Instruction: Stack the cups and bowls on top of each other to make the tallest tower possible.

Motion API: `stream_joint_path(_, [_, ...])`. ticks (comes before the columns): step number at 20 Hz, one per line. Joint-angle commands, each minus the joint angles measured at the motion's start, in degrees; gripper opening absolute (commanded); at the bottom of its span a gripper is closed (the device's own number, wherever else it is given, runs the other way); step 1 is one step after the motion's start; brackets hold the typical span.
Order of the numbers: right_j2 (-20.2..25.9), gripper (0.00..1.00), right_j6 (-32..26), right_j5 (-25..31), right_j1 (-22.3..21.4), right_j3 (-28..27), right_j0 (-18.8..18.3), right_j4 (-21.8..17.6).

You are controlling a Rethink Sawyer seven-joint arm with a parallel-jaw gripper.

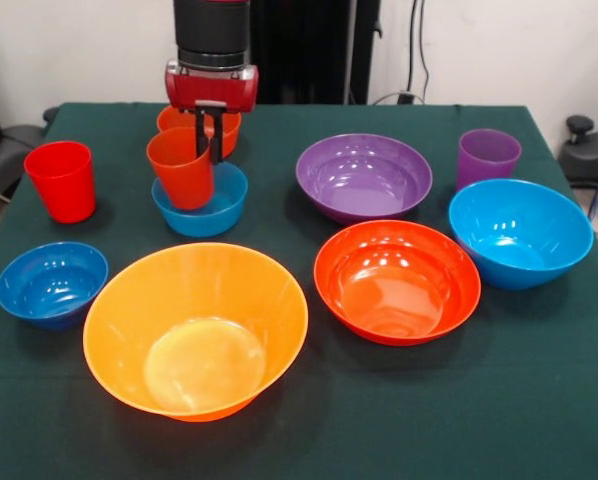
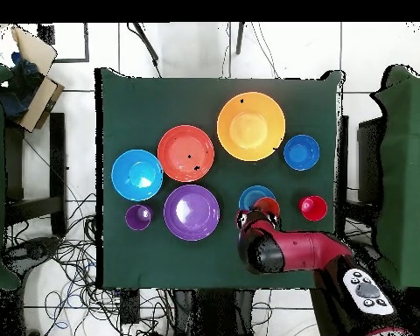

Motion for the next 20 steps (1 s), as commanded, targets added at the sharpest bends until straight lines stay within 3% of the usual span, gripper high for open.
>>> stream_joint_path(1, [6.16,0.00,0.26,2.55,0.49,-0.99,-0.96,-2.13])
stream_joint_path(20, [5.89,0.00,1.70,3.30,-0.09,0.49,0.22,-0.76])
